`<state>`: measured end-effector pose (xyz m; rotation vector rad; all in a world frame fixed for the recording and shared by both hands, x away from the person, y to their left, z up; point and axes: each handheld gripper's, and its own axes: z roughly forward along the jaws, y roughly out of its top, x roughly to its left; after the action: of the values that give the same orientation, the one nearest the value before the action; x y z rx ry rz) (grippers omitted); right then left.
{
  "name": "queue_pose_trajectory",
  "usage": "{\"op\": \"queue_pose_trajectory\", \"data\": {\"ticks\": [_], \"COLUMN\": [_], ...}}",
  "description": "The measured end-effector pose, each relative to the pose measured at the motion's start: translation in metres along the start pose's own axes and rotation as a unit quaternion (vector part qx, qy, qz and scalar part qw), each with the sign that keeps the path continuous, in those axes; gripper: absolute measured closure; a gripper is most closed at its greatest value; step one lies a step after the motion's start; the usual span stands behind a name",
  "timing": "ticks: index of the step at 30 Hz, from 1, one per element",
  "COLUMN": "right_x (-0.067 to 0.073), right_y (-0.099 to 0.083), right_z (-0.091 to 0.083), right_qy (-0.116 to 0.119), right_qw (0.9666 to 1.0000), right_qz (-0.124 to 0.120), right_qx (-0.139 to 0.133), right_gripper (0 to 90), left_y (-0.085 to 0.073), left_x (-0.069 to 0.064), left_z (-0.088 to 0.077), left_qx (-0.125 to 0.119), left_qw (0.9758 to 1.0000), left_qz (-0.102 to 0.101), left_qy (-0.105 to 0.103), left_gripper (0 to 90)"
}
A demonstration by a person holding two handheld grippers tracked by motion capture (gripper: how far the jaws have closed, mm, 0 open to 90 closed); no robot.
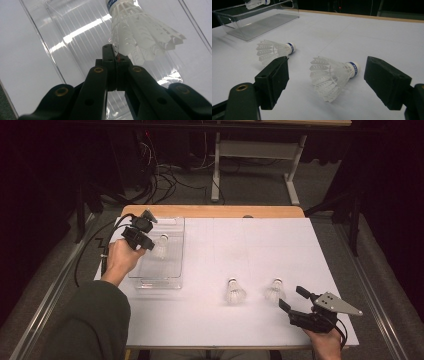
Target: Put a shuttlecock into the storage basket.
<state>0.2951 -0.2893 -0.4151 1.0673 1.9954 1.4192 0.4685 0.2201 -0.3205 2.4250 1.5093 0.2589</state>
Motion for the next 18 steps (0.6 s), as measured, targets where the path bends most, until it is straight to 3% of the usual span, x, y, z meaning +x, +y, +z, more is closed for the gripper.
{"op": "queue_pose_trajectory", "data": {"ticks": [18], "right_x": [0.0], "right_y": [0.0], "right_z": [0.0], "right_qy": [0.001], "right_qw": [1.0], "right_qz": [0.0], "right_qx": [0.001], "right_gripper": [20.7], "left_y": [-0.01], "left_x": [0.014], "left_z": [0.014], "left_qx": [0.01], "left_qw": [0.9997], "left_qz": [-0.023], "left_qy": [0.002], "left_gripper": [89.6]}}
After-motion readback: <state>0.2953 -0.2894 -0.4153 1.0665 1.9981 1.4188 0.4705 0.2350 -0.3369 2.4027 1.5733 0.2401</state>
